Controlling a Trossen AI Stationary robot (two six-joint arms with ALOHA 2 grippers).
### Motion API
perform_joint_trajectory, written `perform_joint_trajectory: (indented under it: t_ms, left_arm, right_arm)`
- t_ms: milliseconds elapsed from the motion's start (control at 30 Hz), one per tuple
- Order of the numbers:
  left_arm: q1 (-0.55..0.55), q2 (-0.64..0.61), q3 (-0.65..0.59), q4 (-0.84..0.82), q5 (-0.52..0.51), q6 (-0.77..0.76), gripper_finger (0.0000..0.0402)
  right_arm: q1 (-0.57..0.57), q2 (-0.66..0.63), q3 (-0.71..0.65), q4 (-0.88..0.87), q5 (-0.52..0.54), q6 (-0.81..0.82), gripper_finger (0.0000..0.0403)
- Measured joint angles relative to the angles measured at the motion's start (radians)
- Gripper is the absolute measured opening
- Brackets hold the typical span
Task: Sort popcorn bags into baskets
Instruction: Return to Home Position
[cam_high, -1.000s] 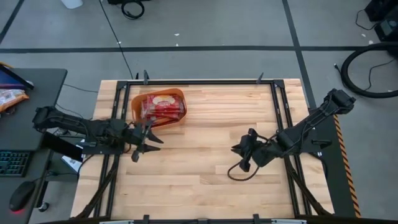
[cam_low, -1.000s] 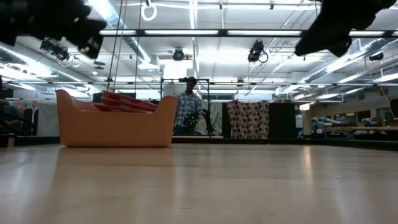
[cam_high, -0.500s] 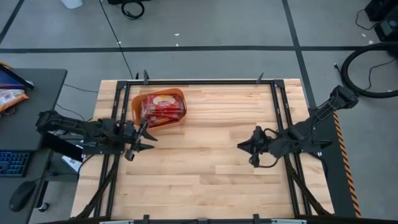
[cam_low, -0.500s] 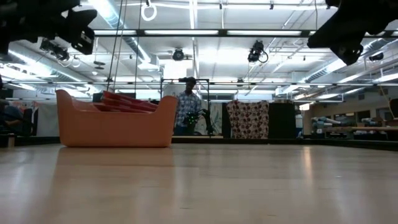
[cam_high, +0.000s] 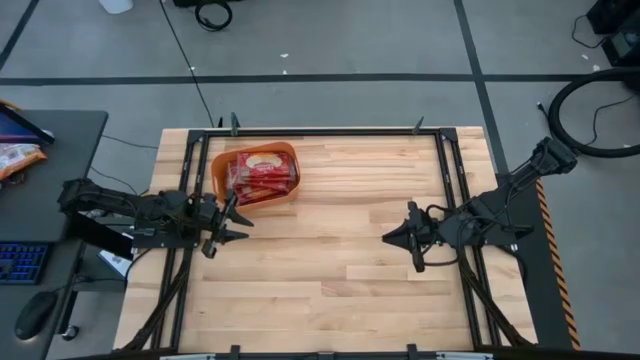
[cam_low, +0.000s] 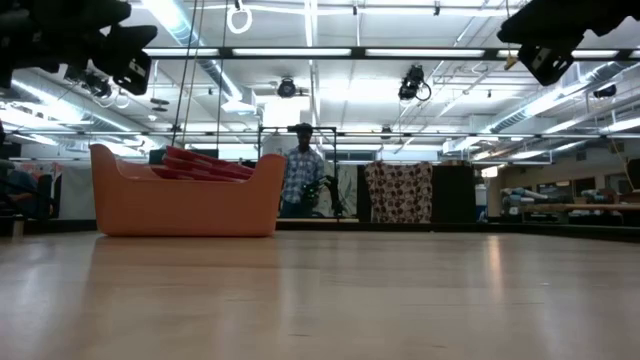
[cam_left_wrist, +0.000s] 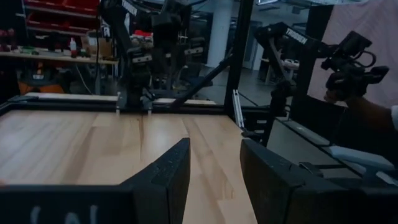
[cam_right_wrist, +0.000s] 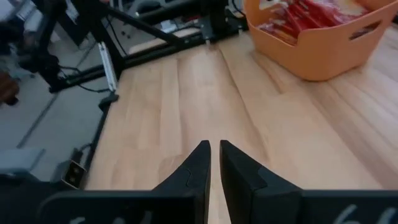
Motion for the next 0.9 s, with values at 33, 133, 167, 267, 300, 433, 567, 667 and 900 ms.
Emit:
perform_joint_trajectory:
  t_ms: [33, 133, 167, 267, 300, 433, 567, 667, 900]
  left_arm:
    - [0.0, 0.0, 0.0, -0.005, 0.0, -0.003, 0.0146]
    - [0.0, 0.0, 0.0, -0.011, -0.02, -0.007, 0.0146]
    - [-0.001, -0.001, 0.0, -0.011, -0.024, -0.007, 0.0146]
    - [-0.001, 0.0, 0.0, -0.013, -0.029, -0.008, 0.0146]
    - [-0.001, 0.0, 0.0, -0.019, -0.033, -0.008, 0.0146]
    - [-0.001, 0.0, 0.0, -0.03, -0.034, 0.012, 0.0146]
    - [-0.001, -0.013, 0.0, -0.014, -0.034, 0.058, 0.0146]
    - [-0.001, -0.04, 0.0, -0.027, -0.03, 0.081, 0.0145]
    - [-0.012, -0.106, 0.0, -0.125, -0.019, 0.107, 0.0123]
  right_arm:
    - [0.001, 0.005, 0.0, 0.011, -0.001, 0.003, 0.004]
    - [0.001, 0.022, 0.0, 0.038, -0.024, 0.027, 0.0039]
    - [0.001, 0.03, 0.0, 0.046, -0.038, 0.038, 0.0039]
    - [0.001, 0.05, 0.0, 0.045, -0.117, 0.035, 0.0039]
    - [0.001, 0.056, 0.0, 0.046, -0.149, 0.02, 0.0039]
    - [0.002, 0.064, 0.0, 0.105, -0.21, -0.024, 0.0039]
    - [0.011, 0.052, 0.0, 0.175, -0.273, -0.162, 0.0039]
    - [0.01, 0.037, 0.0, 0.192, -0.274, -0.228, 0.0039]
    - [0.008, 0.035, 0.0, 0.239, -0.253, -0.314, 0.0039]
